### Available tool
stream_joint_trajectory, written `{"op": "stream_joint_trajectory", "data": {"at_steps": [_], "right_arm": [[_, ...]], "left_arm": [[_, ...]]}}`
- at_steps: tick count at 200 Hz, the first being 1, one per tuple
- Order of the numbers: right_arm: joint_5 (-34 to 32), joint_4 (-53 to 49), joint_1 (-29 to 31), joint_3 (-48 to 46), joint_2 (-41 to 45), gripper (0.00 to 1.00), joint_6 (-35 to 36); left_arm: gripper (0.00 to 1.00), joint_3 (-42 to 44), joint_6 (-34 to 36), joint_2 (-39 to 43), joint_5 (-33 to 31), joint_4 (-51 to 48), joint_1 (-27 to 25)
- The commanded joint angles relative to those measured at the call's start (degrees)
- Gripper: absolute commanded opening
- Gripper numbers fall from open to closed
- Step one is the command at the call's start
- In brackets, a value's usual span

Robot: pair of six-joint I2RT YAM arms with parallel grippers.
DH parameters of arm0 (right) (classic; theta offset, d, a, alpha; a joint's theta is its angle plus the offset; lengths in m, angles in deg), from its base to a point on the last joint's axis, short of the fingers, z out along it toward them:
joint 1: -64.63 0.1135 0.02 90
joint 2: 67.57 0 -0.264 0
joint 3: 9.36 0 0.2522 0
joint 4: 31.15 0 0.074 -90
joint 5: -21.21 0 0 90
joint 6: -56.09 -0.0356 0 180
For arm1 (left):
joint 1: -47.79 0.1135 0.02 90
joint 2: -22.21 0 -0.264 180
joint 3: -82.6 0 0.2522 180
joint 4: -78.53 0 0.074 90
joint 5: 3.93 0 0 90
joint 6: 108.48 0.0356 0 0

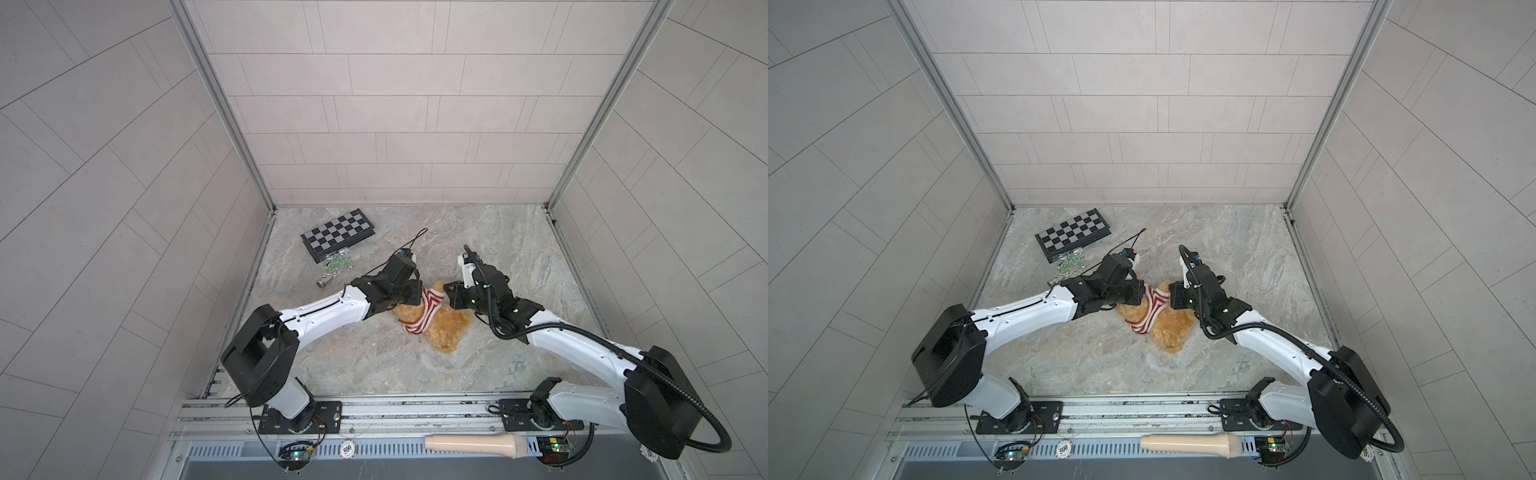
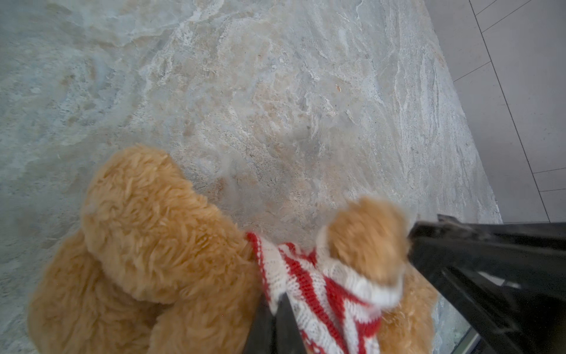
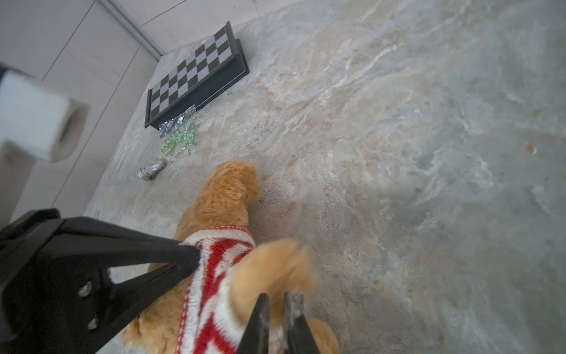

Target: Dress the teddy bear

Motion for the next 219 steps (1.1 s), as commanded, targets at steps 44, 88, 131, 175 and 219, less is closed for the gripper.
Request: {"op": "stream_joint_trajectory", "data": {"at_steps": [44,88,131,175,219], "right_arm": [[0.9,-18.3,1.4,1.1,10.1,0.57,9.0],[2.2,-24.3,3.5,0.9,13.8,0.63,10.6],[3.7,-20.3,5.7,-1.1,10.5,0.61,9.3],[0.5,-18.5,8.4,-0.7,3.8,0.61,10.4],[-2.4,-17.1,9.1,-0.8,-0.4,0.6,10.3]], "left_arm": [[0.0,-3.5,2.1,-3.3,-0.7,-2.8,1.2],[0.0,-2.9,1.3,-3.9,-0.4,-1.4,1.2],[0.0,-1.9,0.8,-3.6,0.2,-0.3,1.2],[0.0,-1.5,0.2,-4.1,1.1,0.9,1.2],[0.0,-1.6,0.2,-4.3,1.4,1.5,1.2]]}}
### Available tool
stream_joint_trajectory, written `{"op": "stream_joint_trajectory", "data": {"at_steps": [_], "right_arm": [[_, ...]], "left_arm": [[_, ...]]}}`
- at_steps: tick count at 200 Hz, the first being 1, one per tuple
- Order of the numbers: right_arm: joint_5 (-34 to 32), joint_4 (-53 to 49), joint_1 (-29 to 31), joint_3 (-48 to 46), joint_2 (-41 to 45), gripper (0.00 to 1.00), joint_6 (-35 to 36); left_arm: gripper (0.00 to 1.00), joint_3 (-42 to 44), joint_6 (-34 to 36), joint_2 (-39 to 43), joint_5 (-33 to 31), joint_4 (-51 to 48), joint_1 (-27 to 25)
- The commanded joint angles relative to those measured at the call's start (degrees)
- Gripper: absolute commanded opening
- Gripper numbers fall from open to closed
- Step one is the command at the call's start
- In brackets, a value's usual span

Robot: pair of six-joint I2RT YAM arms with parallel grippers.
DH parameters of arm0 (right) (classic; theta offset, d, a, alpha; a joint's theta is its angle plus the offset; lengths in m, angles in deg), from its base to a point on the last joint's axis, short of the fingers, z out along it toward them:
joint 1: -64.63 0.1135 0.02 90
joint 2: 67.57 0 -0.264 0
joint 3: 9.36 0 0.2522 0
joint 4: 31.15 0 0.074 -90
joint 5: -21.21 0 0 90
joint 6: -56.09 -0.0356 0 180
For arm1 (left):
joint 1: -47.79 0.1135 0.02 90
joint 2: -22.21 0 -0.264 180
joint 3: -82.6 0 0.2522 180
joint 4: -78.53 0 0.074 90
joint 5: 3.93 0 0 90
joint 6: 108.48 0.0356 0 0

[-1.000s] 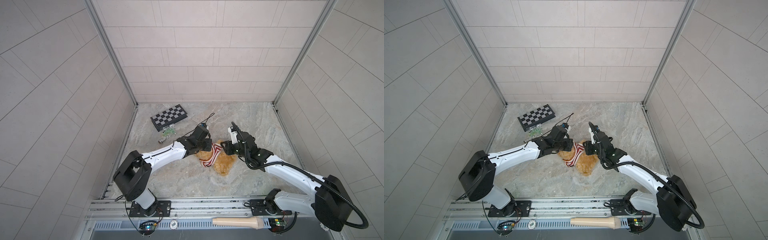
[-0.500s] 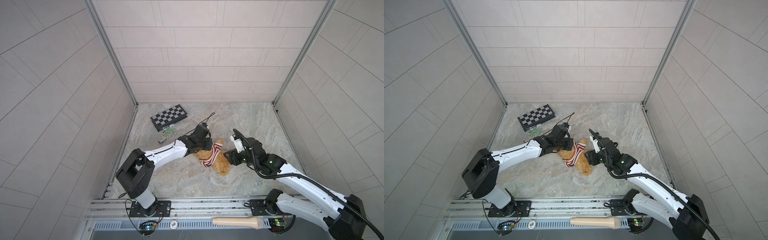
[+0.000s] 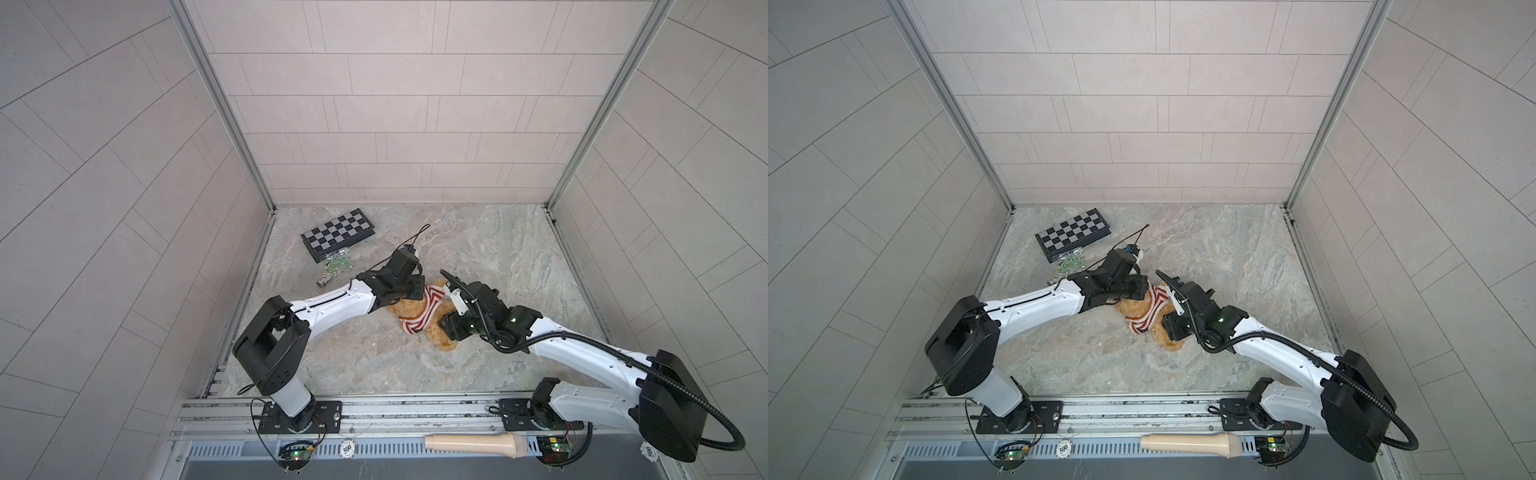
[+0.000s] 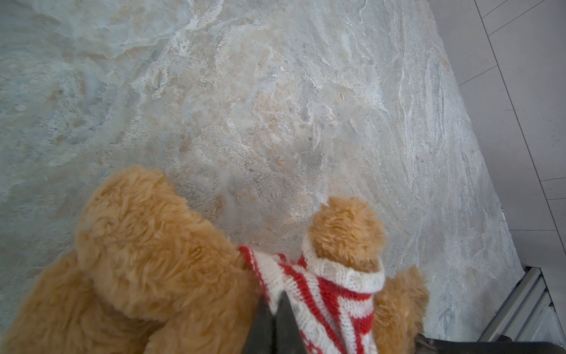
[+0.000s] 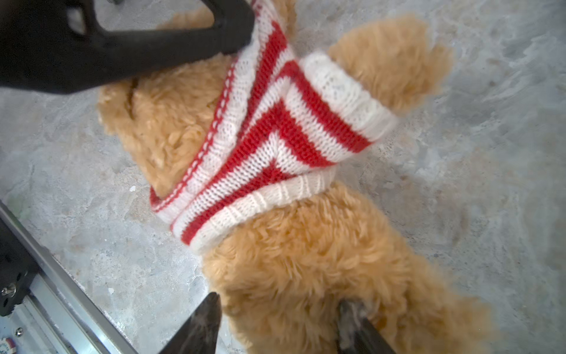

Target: Dress the teddy bear

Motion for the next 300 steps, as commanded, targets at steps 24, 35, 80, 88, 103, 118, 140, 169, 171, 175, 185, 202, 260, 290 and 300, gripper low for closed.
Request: {"op": "stream_joint_trajectory", "data": {"at_steps": [24,35,80,88,103,118,140,169,171,175,185,202,260,290,300], "right_arm": [[-4.0,1.7,0.6,-0.3,-2.6,0.55,0.2],[-4.4,1.8,0.6,-0.3,-2.9,0.51,0.2],[-5.4,2.4,0.6,-0.6,-3.7,0.4,0.0],[-5.4,2.4,0.6,-0.6,-3.9,0.38,-0.3],[-5.7,2.6,0.7,-0.9,-3.9,0.35,-0.3],[-5.9,3.0,0.7,-1.1,-3.8,0.32,-0.3],[-6.0,3.2,0.8,-1.1,-3.7,0.23,0.1],[-6.4,4.2,1.1,-2.1,-3.3,0.11,0.5],[-6.4,4.2,1.1,-2.1,-3.3,0.1,0.5],[-6.4,4.5,1.1,-2.3,-3.2,0.08,0.5],[-6.3,4.9,1.2,-2.4,-2.7,0.04,0.4],[-5.7,6.2,1.5,-4.1,-1.2,0.0,0.6],[-4.9,10.4,1.9,-6.8,3.0,0.0,1.3],[-3.9,14.1,2.0,-9.2,6.0,0.0,2.4],[-3.7,15.3,2.0,-10.0,6.9,0.0,2.6]], "left_arm": [[0.0,0.9,-0.4,-0.7,0.4,0.5,0.3],[0.0,1.0,-0.4,-0.6,0.5,0.6,0.3],[0.0,1.4,-0.7,-0.1,0.7,1.0,0.3],[0.0,1.5,-0.8,0.0,0.8,1.1,0.3],[0.0,1.7,-0.9,0.3,0.8,1.0,0.3],[0.0,1.7,-0.8,0.6,0.8,1.0,0.3],[0.0,1.7,-1.0,0.9,0.1,1.0,0.3],[0.01,2.1,-1.4,2.1,-1.2,1.4,0.4],[0.02,2.2,-1.4,2.2,-1.3,1.4,0.4],[0.03,2.2,-1.4,2.4,-1.3,1.4,0.4],[0.06,2.4,-1.6,2.8,-1.4,1.3,0.4],[0.12,2.6,-1.4,4.1,-1.6,0.8,0.4],[0.28,4.5,-1.1,11.3,-4.6,-1.2,0.4],[0.37,7.0,-0.2,16.2,-4.5,-2.9,0.2],[0.41,7.8,0.5,17.9,-3.2,-3.6,-0.1]]}}
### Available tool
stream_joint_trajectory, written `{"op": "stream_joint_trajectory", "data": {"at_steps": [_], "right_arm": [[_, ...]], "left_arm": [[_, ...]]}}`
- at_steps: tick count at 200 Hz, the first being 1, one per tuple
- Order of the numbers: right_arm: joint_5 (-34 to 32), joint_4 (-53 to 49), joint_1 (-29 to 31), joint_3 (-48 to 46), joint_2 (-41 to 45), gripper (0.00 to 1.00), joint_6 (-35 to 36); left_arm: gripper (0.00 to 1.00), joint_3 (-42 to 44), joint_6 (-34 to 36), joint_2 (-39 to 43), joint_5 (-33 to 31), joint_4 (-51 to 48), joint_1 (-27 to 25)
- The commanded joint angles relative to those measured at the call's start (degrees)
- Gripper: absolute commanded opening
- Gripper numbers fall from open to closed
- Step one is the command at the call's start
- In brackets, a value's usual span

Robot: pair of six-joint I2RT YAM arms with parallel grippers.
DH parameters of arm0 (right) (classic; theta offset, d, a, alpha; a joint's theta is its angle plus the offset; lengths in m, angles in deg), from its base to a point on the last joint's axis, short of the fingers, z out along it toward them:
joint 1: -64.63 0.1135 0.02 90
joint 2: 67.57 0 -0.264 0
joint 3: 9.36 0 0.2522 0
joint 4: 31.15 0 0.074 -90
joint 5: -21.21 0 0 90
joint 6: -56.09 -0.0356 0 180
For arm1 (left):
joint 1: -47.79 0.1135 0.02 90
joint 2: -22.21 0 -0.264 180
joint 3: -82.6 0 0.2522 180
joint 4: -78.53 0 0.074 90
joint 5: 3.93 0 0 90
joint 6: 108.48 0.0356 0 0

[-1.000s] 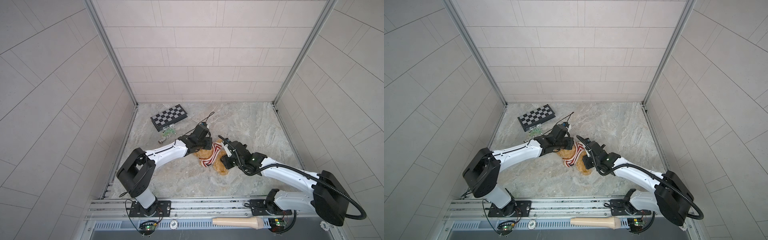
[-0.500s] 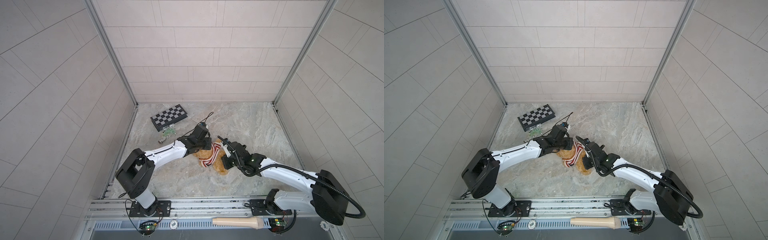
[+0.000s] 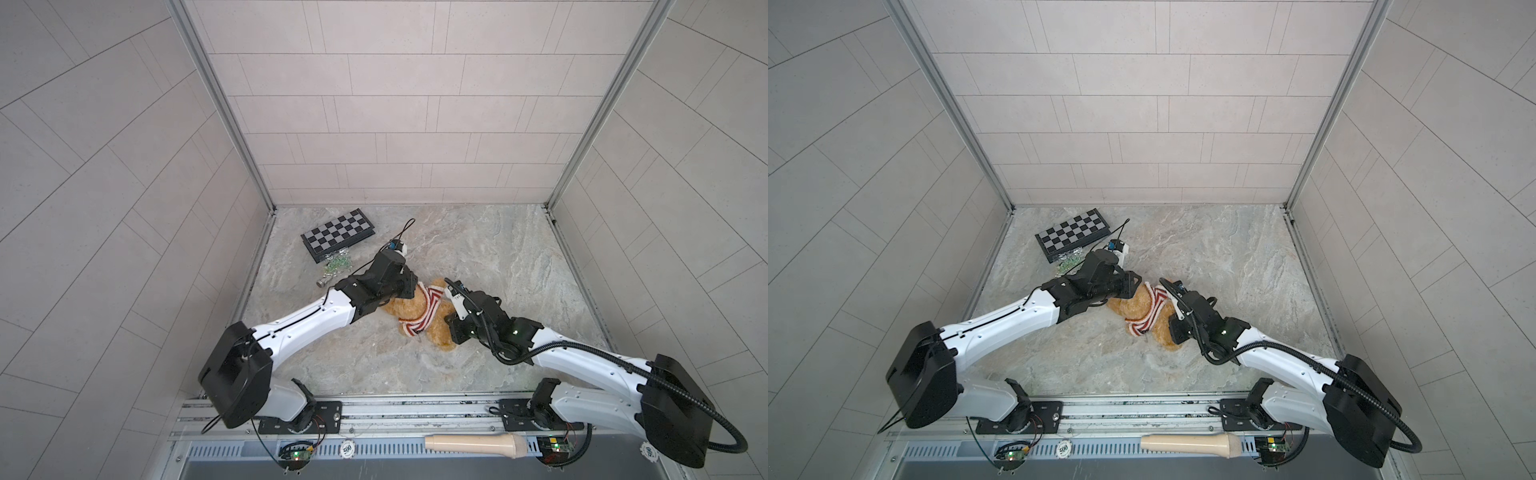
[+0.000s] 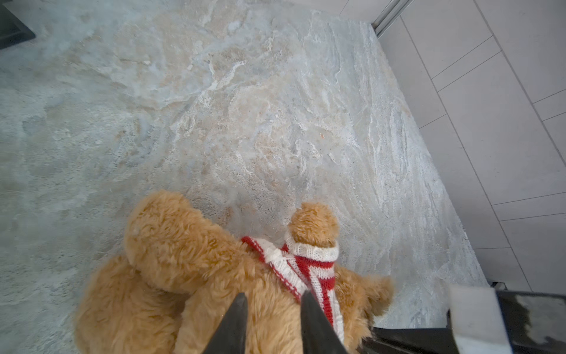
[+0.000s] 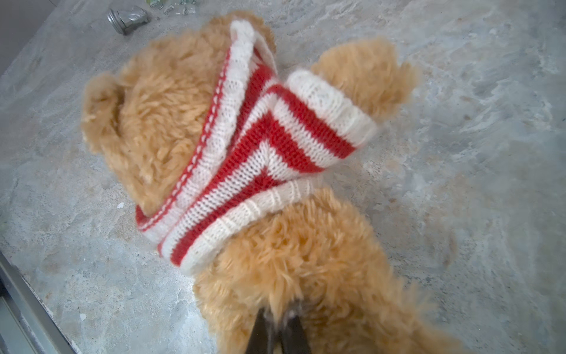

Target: Dress the teddy bear

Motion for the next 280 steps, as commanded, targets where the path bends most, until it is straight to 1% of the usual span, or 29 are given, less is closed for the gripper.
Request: {"op": "stream_joint_trajectory", "data": {"at_steps": [1,9,21,54,78,101,124,136,157,181,221,237,266,280], "right_arm": [[0.7,3.6,0.4,-1.8,2.5,0.0,1.6],[0.8,4.3,0.4,-2.2,3.2,0.0,1.8],[0.7,5.1,0.4,-2.7,3.9,0.0,2.1],[1.0,5.1,0.4,-2.5,4.2,0.0,2.9],[1.1,6.3,0.5,-3.4,4.9,0.0,2.3],[1.2,7.4,0.6,-4.2,5.4,0.0,2.1],[1.1,7.1,0.7,-4.0,5.9,0.0,2.5],[1.0,7.3,0.7,-4.2,6.1,0.0,2.6],[1.2,7.6,0.8,-4.3,6.4,0.0,2.6],[1.5,7.7,1.1,-4.3,6.5,0.0,2.8],[1.3,7.9,1.4,-4.4,6.7,0.0,2.8],[1.2,7.9,1.5,-4.4,6.8,0.0,2.9],[1.0,8.0,1.5,-4.5,6.4,0.0,3.2],[1.2,8.2,1.6,-4.4,6.1,0.0,3.1]], "left_arm": [[0.41,2.3,1.6,3.6,0.5,-3.0,-0.2],[0.43,2.4,2.7,4.7,1.8,-4.0,-0.8],[0.43,2.4,3.9,6.1,2.7,-6.1,-2.3],[0.37,2.9,4.2,8.7,4.1,-9.0,-6.5],[0.33,3.7,2.6,7.9,6.0,-6.9,-9.4],[0.27,3.6,1.7,4.8,7.4,-5.0,-11.4],[0.2,2.5,1.6,1.9,6.4,-5.3,-11.8],[0.17,1.2,2.1,0.9,4.4,-6.5,-11.8],[0.14,-0.6,3.0,-1.2,2.6,-7.7,-11.2],[0.13,-1.6,2.8,-3.7,1.9,-7.9,-10.1],[0.15,-3.4,2.9,-6.2,-0.1,-8.6,-9.4],[0.16,-3.2,2.9,-6.2,-0.1,-8.8,-9.4],[0.21,-1.6,3.2,-4.7,-0.4,-8.9,-9.3],[0.22,-0.6,3.1,-4.0,-0.2,-8.9,-9.1]]}}
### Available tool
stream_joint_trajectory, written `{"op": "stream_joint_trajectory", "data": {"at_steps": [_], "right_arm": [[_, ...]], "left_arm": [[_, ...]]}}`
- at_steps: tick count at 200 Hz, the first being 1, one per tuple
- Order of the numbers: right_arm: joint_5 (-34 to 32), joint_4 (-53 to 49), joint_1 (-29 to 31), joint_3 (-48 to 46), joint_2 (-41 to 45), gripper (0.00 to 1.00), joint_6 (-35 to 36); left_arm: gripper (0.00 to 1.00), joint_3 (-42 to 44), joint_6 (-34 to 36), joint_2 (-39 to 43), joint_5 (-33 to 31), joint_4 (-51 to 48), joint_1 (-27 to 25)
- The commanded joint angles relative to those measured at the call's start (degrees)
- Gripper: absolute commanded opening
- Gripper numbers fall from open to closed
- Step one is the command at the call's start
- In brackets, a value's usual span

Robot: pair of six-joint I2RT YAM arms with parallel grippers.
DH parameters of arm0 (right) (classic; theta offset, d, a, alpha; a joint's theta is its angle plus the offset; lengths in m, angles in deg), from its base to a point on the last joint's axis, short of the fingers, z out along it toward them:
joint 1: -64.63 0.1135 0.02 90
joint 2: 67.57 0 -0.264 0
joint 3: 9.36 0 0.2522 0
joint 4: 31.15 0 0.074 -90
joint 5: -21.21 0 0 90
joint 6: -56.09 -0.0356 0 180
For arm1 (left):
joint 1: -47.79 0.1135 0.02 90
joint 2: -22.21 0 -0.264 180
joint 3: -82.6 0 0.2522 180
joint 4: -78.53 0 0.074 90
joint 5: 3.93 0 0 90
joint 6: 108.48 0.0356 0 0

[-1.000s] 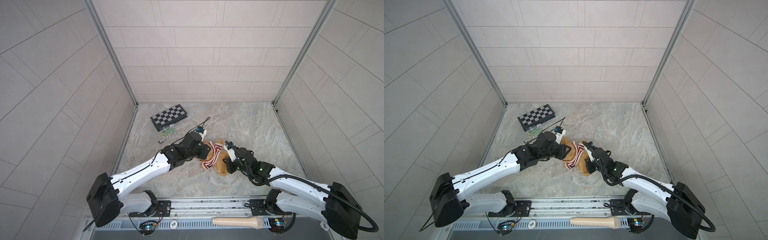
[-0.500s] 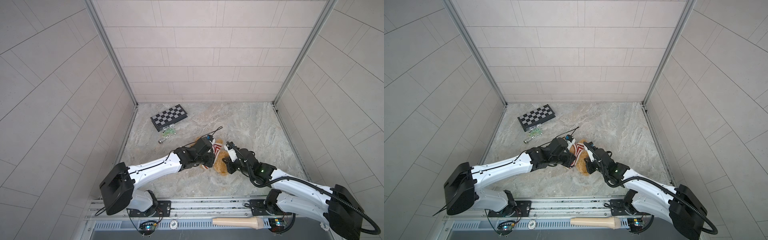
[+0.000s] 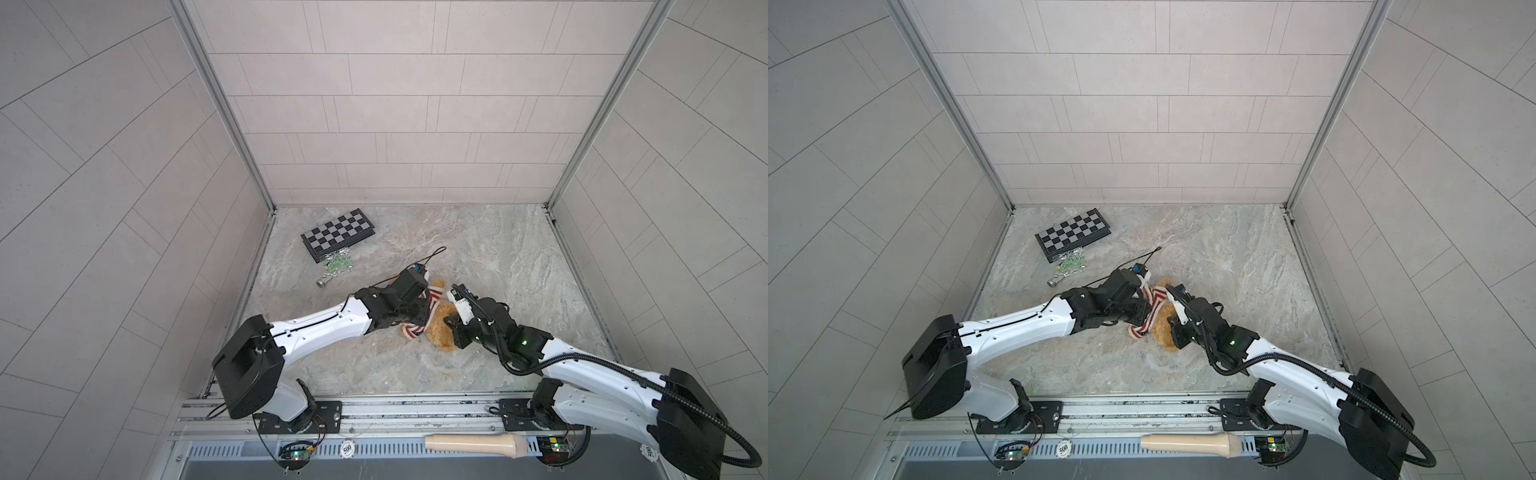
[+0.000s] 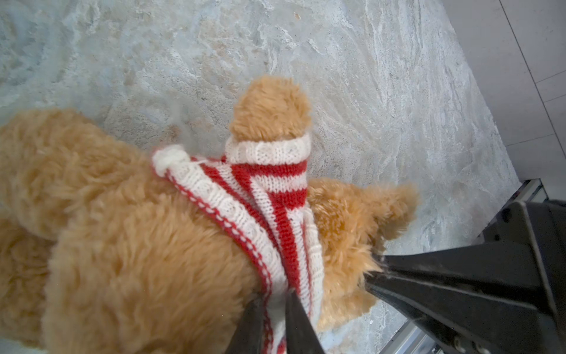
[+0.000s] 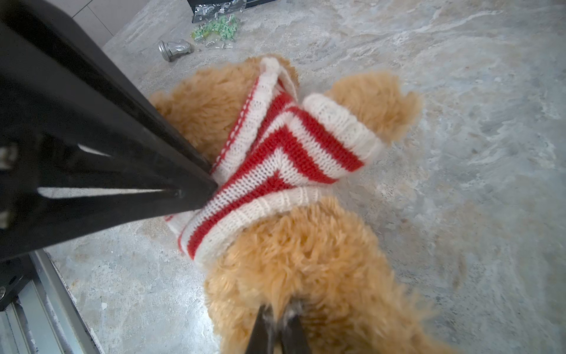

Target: Dress the teddy bear

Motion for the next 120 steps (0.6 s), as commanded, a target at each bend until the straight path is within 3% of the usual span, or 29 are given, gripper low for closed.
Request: {"op": "stream_joint_trajectory", "data": {"at_steps": [1,53,120], "right_arm": [[0.2,3.2,0.4,-0.3,0.8,0.0,0.7],[0.0,3.5,0.7,0.0,0.5,0.0,0.7],[-0.2,4.0,0.8,0.0,0.1,0.0,0.9]], "left_arm": [[0.22,1.1,0.7,1.6,-1.1,-1.1,0.6],[0.22,1.3,0.5,-0.2,1.1,0.4,1.0],[0.11,1.0,-0.3,-1.5,3.8,2.7,0.4]]}}
